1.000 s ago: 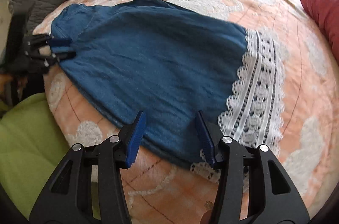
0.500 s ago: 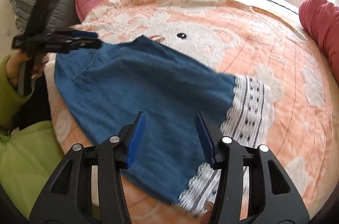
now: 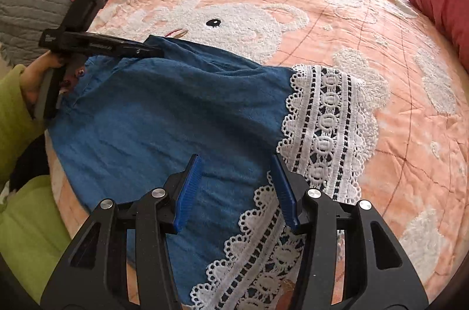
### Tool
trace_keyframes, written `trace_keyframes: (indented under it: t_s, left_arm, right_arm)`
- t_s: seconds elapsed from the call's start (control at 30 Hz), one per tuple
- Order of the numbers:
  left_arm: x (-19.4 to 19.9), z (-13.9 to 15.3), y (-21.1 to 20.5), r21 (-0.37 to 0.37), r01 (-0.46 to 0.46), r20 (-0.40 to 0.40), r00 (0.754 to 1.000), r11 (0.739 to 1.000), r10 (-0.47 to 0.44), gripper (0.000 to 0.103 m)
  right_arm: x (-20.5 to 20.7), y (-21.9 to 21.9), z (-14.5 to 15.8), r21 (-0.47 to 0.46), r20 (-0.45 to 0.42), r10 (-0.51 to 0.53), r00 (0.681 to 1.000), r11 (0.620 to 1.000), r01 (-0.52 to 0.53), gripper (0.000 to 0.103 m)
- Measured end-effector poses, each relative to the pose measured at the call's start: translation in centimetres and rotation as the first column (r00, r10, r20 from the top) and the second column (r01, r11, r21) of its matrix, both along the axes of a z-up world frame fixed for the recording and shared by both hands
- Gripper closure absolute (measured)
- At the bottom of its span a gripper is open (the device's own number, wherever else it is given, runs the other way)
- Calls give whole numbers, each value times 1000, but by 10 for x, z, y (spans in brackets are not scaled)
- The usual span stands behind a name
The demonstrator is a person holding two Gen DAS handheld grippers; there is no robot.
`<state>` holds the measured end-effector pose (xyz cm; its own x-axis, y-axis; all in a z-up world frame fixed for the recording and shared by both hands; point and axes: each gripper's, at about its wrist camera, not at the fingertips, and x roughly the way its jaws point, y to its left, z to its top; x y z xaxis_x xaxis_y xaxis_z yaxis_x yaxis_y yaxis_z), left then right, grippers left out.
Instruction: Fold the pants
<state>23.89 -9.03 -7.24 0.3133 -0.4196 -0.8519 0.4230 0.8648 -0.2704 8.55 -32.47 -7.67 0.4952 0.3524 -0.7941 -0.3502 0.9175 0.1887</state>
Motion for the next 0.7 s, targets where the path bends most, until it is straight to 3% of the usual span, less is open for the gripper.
trace_keyframes:
  t_s: [0.03,0.2,0.3,0.37,0.53,0.63,0.7]
  left_arm:
    - [2,5,3,-30,-17,10,1000,999,17,93]
    - [5,22,18,-134,-108,73,990,985,118,95]
    - [9,-1,11,-50,-123,42,991,991,126,94]
    - [7,-9,10,-55,-130,37,991,990,132,93]
    - [3,-7,14,-74,-134,34,990,988,137,91]
    - [1,-5,13,-65,-137,46,989,988,141,91]
    - [-1,-6,14,-59,-137,55,989,989,140,91]
  right_arm:
    - [-1,0,0,2,-1,-2,1000,1000,2,61]
    - [-3,0,-2,-1,4,-11,1000,1000,11,61]
    - [-1,4,0,-12,-4,-3,1000,1000,3,61]
    - [0,0,7,9,-5,-1,1000,1000,1,58]
    - [24,-39,45,59,110,-138,984,989,132,56]
    - [56,-61,38,39,61,-204,977,979,202,56]
    - [77,-71,26,76,13,-197,980,978,196,56]
